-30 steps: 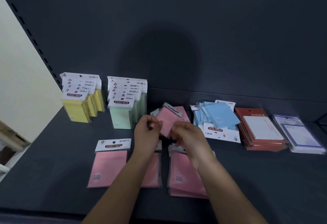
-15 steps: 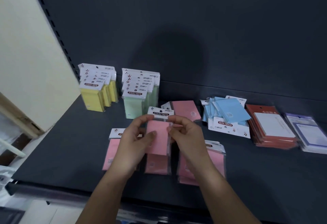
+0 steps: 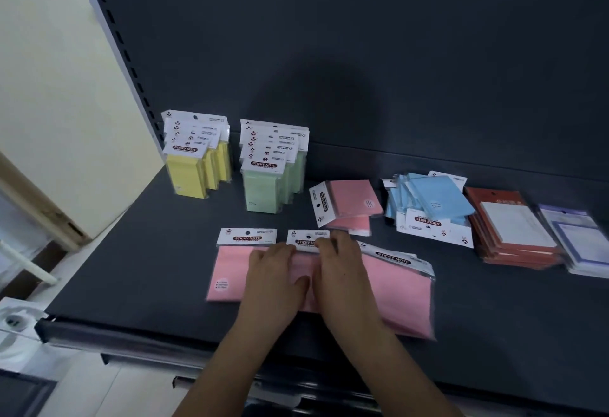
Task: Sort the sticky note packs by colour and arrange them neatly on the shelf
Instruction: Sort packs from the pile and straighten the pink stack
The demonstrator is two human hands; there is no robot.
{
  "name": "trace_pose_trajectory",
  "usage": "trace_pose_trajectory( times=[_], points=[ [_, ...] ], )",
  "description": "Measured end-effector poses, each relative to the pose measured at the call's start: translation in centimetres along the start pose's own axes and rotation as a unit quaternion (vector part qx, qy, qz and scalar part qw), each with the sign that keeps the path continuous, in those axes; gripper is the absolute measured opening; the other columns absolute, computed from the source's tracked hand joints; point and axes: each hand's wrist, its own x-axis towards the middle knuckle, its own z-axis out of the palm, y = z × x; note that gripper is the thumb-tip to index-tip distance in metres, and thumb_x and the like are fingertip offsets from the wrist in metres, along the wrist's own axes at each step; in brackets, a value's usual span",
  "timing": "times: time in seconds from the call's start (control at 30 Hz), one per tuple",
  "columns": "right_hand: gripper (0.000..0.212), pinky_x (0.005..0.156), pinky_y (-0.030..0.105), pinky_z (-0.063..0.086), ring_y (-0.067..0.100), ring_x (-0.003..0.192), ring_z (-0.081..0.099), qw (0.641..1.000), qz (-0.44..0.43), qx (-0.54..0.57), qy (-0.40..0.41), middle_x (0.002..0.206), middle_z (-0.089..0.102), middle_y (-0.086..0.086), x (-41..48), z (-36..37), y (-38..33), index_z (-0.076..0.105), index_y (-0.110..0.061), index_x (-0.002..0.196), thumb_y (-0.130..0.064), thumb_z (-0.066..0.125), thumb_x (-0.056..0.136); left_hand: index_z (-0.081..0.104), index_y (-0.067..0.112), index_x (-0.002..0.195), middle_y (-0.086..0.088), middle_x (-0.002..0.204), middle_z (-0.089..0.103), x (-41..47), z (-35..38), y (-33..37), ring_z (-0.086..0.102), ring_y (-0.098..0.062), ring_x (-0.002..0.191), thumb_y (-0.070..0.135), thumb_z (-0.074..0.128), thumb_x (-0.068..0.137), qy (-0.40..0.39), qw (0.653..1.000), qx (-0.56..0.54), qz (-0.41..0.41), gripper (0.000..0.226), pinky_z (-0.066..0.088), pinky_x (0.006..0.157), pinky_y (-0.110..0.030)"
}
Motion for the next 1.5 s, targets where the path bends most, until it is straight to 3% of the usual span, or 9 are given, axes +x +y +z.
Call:
trace_pose_trajectory(
  times=[0.17,0.3,0.47,0.6,0.9,1.07,1.2,1.33,1.5],
  points=[
    [0.036,0.085,0.024,0.042,0.031,0.095,0.057,0.998,-0.001,0.043,0.035,0.109,0.058,0.016,0.5,-0.5,0.4,0.064,-0.003,0.097,0.006,0.056,0.063,0.049,0.016,0.13,0.001,0.143,0.04,0.8,0.5,0.2,0.031,-0.023,0.125,0.018,0.062,0.081,0.015,0.999,0.031,0.008,0.051,0.021,0.099,-0.022],
    [0.034,0.088,0.002,0.021,0.015,0.106,0.043,0.993,0.029,0.111,0.026,0.119,0.051,0.008,2.2,-2.9,1.6,0.061,-0.005,0.111,0.005,0.052,0.079,0.061,0.012,0.117,0.002,0.114,0.061,2.5,0.1,1.7,0.051,-0.018,0.109,0.013,0.058,0.083,0.023,0.993,-0.11,0.041,0.034,0.035,0.094,-0.022],
    [0.049,0.094,0.008,0.021,0.021,0.126,0.04,0.986,0.094,0.137,0.011,0.135,0.04,0.01,5.4,-4.1,3.8,0.045,-0.005,0.132,0.0,0.053,0.084,0.059,0.008,0.117,0.0,0.096,0.064,3.9,0.1,4.9,0.06,-0.002,0.078,0.011,0.052,0.093,-0.145,0.881,-0.428,-0.141,0.026,0.044,0.068,-0.014],
    [0.056,0.095,0.011,0.023,0.022,0.13,0.036,0.98,0.136,0.144,-0.034,0.142,0.032,0.011,7.3,-4.0,4.8,0.034,-0.004,0.14,-0.004,0.054,0.087,0.06,0.01,0.108,0.0,0.085,0.064,4.9,0.7,5.9,0.061,-0.002,0.066,0.006,0.052,0.091,-0.143,0.822,-0.515,-0.198,0.018,0.045,0.049,-0.01],
    [0.047,0.101,0.026,0.032,0.03,0.117,0.049,0.997,0.04,0.035,-0.056,0.126,0.05,0.013,6.1,-3.5,4.5,0.058,-0.014,0.125,-0.001,0.05,0.081,0.055,0.009,0.119,-0.01,0.101,0.061,7.0,2.2,6.0,0.061,-0.016,0.084,0.001,0.055,0.088,-0.043,0.761,-0.609,-0.219,0.032,0.05,0.072,-0.024],
    [0.038,0.096,0.022,0.036,0.025,0.11,0.052,0.994,0.032,0.087,-0.062,0.121,0.054,0.009,5.5,-3.4,4.4,0.065,-0.014,0.116,-0.004,0.052,0.081,0.057,0.017,0.112,-0.008,0.102,0.059,8.1,3.2,6.6,0.061,-0.014,0.085,0.002,0.06,0.086,-0.001,0.793,-0.582,-0.181,0.03,0.051,0.071,-0.019],
    [0.033,0.089,0.022,0.041,0.024,0.103,0.056,0.991,0.014,0.13,-0.042,0.112,0.059,0.007,5.0,-3.7,4.4,0.067,-0.009,0.107,0.001,0.053,0.078,0.057,0.021,0.104,-0.016,0.107,0.061,8.6,3.6,7.1,0.06,-0.022,0.092,-0.002,0.06,0.084,0.081,0.825,-0.543,-0.137,0.031,0.051,0.086,-0.038],
    [0.032,0.085,0.008,0.032,0.014,0.104,0.051,0.98,0.028,0.19,0.051,0.114,0.055,0.004,4.7,-5.3,4.7,0.062,-0.006,0.112,0.003,0.054,0.082,0.065,0.027,0.096,-0.017,0.093,0.066,7.5,2.9,6.9,0.055,-0.019,0.074,-0.003,0.055,0.086,0.168,0.852,-0.49,-0.074,0.034,0.047,0.072,-0.038],
    [0.023,0.072,0.009,0.041,-0.002,0.083,0.054,0.917,0.09,0.372,0.11,0.093,0.058,-0.01,4.1,-7.8,4.5,0.053,-0.027,0.098,-0.006,0.055,0.089,0.068,0.029,0.092,0.002,0.099,0.069,4.6,0.5,7.1,0.064,-0.007,0.088,-0.005,0.051,0.089,0.119,0.863,-0.491,-0.01,0.038,0.052,0.077,-0.023]
  ],
)
